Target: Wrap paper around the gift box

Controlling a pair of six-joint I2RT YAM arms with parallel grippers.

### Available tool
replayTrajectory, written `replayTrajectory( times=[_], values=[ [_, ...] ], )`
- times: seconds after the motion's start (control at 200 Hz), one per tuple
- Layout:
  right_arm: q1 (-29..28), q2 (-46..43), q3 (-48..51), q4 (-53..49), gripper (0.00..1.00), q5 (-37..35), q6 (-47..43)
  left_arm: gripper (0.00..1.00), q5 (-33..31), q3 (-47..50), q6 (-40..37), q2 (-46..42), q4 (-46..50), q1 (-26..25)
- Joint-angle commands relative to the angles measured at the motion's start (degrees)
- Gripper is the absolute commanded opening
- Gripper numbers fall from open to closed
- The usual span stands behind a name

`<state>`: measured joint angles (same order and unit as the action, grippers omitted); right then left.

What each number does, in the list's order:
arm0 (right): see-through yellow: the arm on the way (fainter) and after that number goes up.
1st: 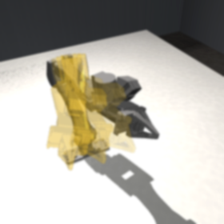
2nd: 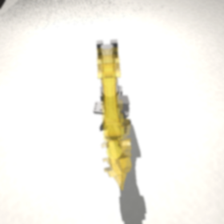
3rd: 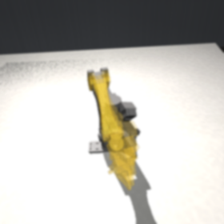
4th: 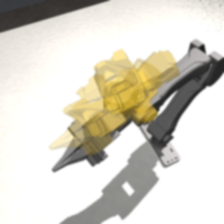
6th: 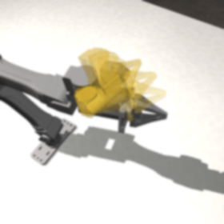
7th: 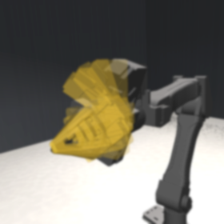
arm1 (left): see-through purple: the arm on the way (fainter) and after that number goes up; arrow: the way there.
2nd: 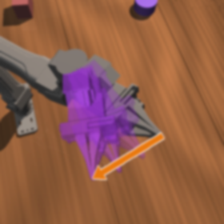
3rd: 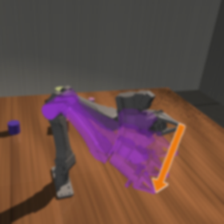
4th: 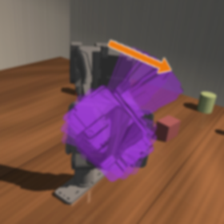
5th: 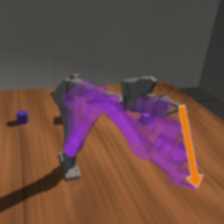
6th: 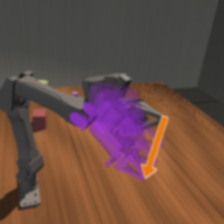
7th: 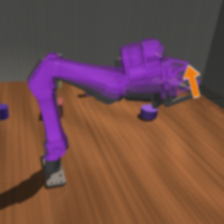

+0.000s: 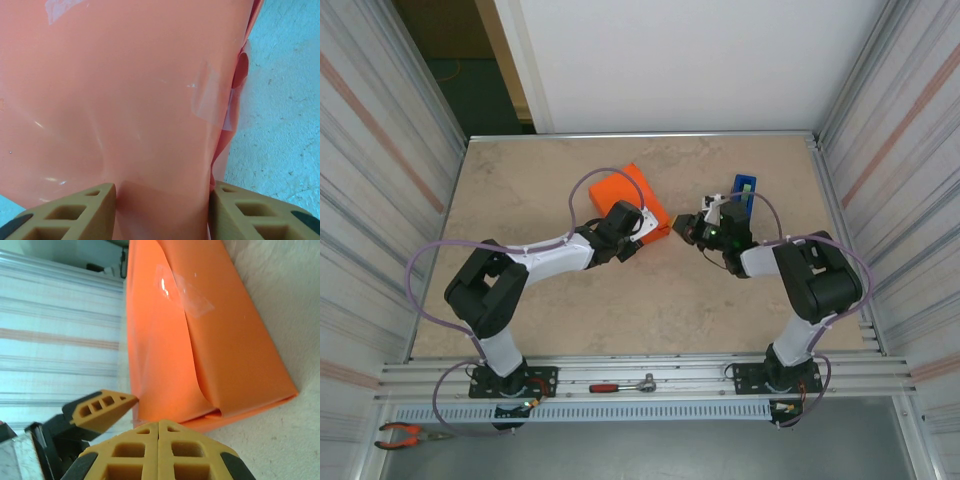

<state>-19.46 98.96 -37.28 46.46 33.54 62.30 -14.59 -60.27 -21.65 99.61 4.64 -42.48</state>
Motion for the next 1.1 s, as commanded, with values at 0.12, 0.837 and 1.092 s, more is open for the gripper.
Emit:
replayTrajectory(
  times=[0.12, 0.837, 1.092],
  values=[
    [0.7, 1.3, -7.5, -4.7, 0.0, 5.8, -1.7, 0.49, 3.2, 0.2, 0.6, 1.8, 5.1, -0.1],
    [-2.9, 5.7, -9.4, -5.1, 0.0, 9.3, -2.8, 0.48, 3.2, 0.0, 0.6, 2.0, 5.4, -0.1],
    [-3.1, 4.7, -7.7, -5.3, 0.0, 9.1, -3.2, 0.48, 3.2, 0.0, 0.6, 2.0, 5.4, -0.1]
  ],
)
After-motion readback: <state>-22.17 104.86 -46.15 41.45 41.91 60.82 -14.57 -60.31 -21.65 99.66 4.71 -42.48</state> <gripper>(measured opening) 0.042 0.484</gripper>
